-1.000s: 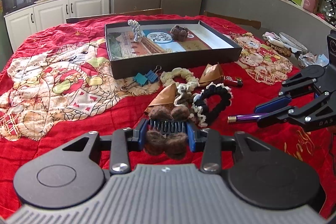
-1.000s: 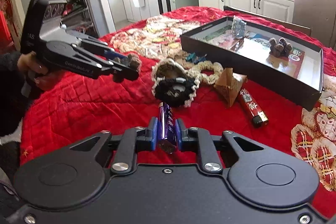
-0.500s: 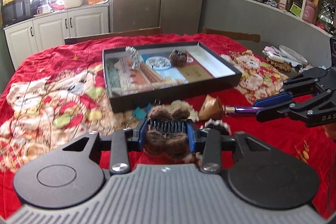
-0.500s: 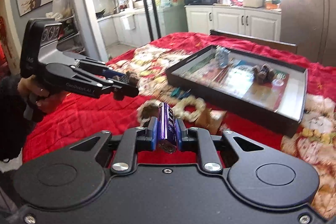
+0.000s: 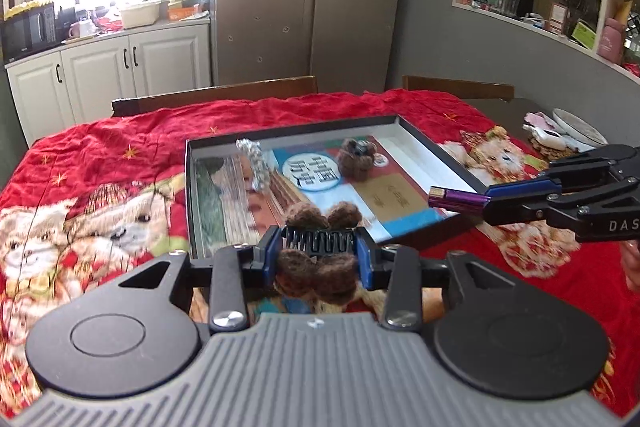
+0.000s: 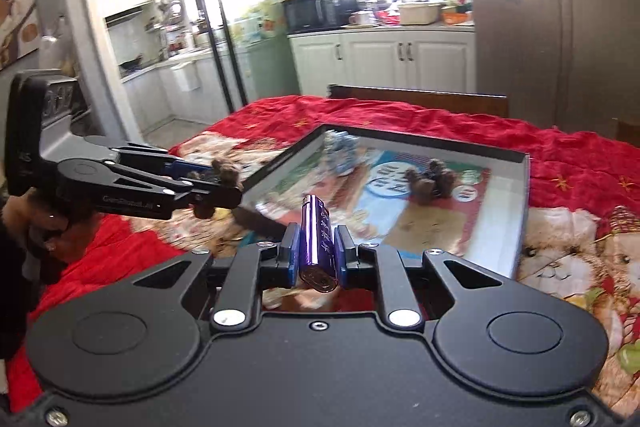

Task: Organize objects
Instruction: 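Carry the pom-pom comb clip and purple tube with both tools into the box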

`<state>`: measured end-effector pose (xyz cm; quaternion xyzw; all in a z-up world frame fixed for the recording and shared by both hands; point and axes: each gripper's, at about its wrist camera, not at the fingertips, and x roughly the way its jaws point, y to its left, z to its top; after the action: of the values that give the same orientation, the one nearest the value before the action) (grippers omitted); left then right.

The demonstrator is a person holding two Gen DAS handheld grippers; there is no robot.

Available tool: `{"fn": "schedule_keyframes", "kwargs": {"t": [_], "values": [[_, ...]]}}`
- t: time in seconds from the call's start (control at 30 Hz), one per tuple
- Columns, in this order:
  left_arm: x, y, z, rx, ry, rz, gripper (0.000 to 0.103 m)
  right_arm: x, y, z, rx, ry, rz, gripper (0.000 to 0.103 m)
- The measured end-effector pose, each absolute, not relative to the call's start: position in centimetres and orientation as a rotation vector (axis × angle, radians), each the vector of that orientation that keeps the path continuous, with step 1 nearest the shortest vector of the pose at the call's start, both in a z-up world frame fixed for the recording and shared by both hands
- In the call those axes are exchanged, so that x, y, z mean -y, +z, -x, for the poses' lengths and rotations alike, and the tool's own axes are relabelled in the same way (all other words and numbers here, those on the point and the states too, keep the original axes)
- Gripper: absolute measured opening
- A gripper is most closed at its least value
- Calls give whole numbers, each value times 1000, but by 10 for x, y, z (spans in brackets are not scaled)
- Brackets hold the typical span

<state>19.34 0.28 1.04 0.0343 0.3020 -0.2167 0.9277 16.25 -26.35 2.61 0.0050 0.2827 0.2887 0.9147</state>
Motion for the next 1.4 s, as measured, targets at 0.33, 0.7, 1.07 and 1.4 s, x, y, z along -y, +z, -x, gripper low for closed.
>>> {"fn": "schedule_keyframes", "kwargs": {"t": [0.33,0.7,1.07,1.4], "values": [[27,-1,-252,-648,-412,-80,42,276,9,-220,-572,392,-14,17],[52,-29,-306,-681,-353,-88,42,267,-23,-268,-586,243,61,17],[70,-41,-325,-681,-330,-146,43,262,-42,-285,-582,201,71,17],[77,-48,-334,-679,-320,-152,43,258,-49,-293,-581,184,73,17]]}}
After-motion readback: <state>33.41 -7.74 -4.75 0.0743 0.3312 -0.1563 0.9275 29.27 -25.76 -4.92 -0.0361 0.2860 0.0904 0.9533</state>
